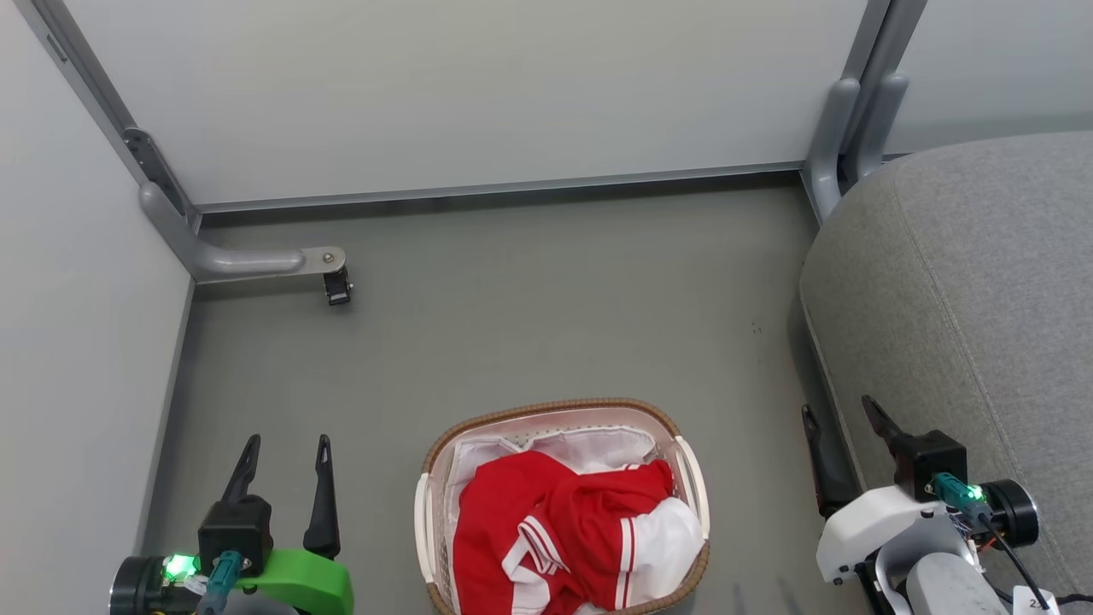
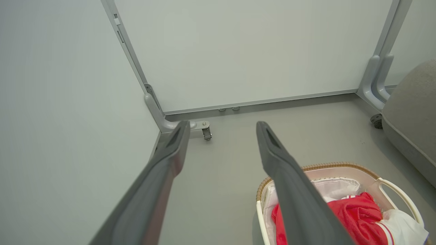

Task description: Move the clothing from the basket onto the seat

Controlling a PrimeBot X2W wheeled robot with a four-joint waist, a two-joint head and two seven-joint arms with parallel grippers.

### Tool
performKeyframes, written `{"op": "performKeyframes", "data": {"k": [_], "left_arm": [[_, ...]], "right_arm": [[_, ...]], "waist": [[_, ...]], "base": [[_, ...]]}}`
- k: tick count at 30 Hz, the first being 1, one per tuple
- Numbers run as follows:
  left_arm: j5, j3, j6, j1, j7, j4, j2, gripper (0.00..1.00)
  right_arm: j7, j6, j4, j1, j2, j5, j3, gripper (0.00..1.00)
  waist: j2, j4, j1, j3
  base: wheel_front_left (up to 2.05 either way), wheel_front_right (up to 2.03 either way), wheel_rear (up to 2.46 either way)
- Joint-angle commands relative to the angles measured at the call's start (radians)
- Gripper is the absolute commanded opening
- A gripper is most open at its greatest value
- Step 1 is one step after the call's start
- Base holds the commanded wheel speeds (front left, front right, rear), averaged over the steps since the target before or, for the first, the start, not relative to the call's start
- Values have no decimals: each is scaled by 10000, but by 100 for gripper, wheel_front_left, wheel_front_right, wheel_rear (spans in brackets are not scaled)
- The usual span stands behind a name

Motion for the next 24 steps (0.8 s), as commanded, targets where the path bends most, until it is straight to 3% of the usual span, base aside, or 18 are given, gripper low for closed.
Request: {"op": "performKeyframes", "data": {"k": [1,6,17,24], "left_arm": [[106,38,-56,-76,-38,-6,-22,100],[116,-81,-251,-347,-36,135,-73,100],[-930,-680,-794,-1509,-19,1124,-207,100],[-1826,-2221,-821,-2580,-21,1970,-224,100]], "right_arm": [[-50,-3,-84,-125,-27,-19,12,100],[-50,-3,-445,-387,-20,52,61,100],[-49,-5,-1336,-1469,-15,313,277,100],[-49,-6,-1930,-2271,-14,539,439,100]], "waist": [[0,-49,0,168],[0,-148,0,675],[0,-566,0,2547],[0,-1044,0,3769]], "base": [[0,0,0],[0,0,0],[0,0,0],[0,0,0]]}}
